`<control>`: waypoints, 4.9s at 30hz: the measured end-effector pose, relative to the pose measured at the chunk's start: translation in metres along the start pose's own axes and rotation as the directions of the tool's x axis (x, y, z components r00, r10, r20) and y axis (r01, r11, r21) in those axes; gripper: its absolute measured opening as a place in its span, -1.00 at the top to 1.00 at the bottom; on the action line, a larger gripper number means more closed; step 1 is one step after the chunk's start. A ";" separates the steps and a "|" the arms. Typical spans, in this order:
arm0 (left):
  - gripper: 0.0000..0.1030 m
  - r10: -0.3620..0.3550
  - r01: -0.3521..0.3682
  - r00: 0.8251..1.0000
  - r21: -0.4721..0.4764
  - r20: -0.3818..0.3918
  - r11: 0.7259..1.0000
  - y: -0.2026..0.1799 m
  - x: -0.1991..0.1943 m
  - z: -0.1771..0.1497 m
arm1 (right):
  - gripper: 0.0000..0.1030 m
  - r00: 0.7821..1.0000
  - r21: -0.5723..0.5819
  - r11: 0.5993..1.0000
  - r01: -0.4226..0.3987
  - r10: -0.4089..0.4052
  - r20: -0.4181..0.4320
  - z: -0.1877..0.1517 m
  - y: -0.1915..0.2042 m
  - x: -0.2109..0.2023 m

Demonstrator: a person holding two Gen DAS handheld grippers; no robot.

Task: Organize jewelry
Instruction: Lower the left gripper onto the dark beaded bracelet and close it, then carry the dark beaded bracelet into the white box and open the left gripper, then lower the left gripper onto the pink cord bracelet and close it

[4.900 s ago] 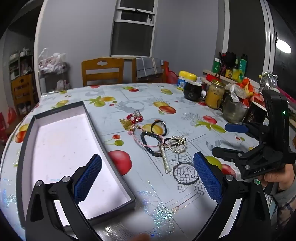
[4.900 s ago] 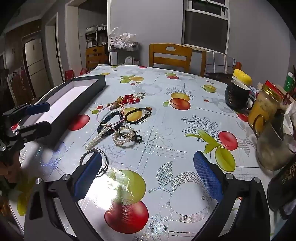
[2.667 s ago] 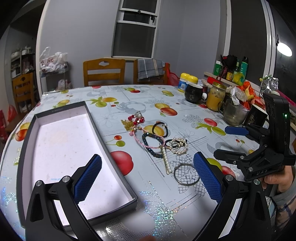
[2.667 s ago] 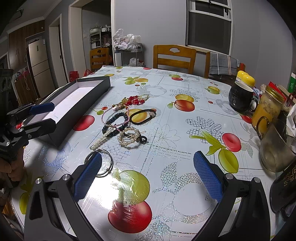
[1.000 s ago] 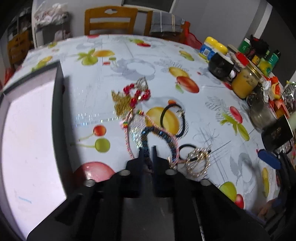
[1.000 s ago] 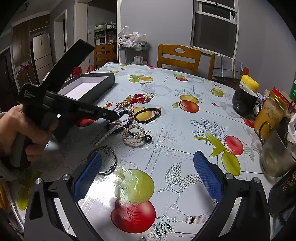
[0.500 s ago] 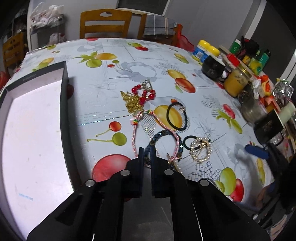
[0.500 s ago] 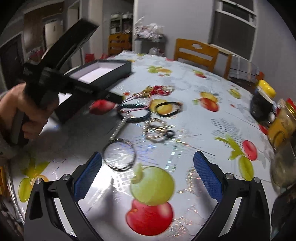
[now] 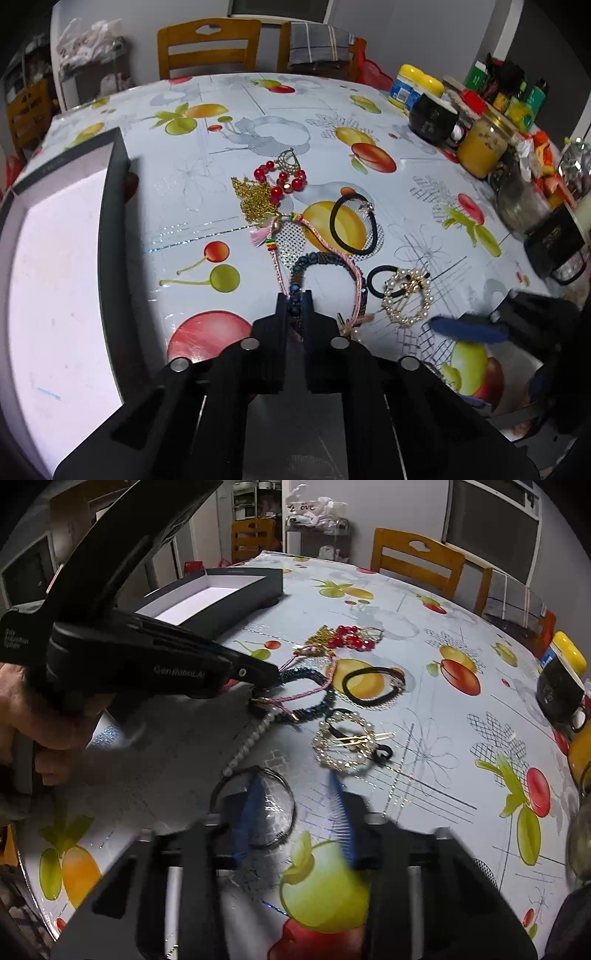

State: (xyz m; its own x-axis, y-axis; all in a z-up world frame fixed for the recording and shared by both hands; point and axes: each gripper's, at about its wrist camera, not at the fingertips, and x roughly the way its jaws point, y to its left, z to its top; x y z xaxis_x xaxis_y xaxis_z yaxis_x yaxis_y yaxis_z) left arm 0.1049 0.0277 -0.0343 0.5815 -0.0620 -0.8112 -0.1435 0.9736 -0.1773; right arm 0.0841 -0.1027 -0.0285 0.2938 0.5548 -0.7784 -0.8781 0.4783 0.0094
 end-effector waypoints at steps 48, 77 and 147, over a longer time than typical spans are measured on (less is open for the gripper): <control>0.88 -0.055 0.093 0.942 -0.099 0.331 0.991 0.082 -0.174 -0.006 | 0.97 0.961 -0.138 0.989 -0.056 0.091 0.262 0.092 0.087 -0.048; 0.77 0.071 -0.024 0.985 -0.283 0.159 0.959 0.184 -0.105 -0.058 | 0.25 0.987 -0.254 0.958 -0.130 0.150 0.060 0.102 0.164 0.050; 0.95 0.065 -0.083 0.984 0.106 0.167 0.991 -0.026 -0.030 0.004 | -0.53 0.993 0.146 0.988 0.057 -0.072 0.098 -0.009 -0.044 -0.027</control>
State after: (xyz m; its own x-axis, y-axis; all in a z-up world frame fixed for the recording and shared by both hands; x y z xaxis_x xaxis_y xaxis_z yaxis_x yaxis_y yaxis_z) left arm 0.0948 0.0056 -0.0031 0.6964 0.0387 -0.7166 -0.1058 0.9932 -0.0492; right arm 0.1111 -0.1449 -0.0136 0.3922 0.5829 -0.7116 -0.7954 0.6034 0.0560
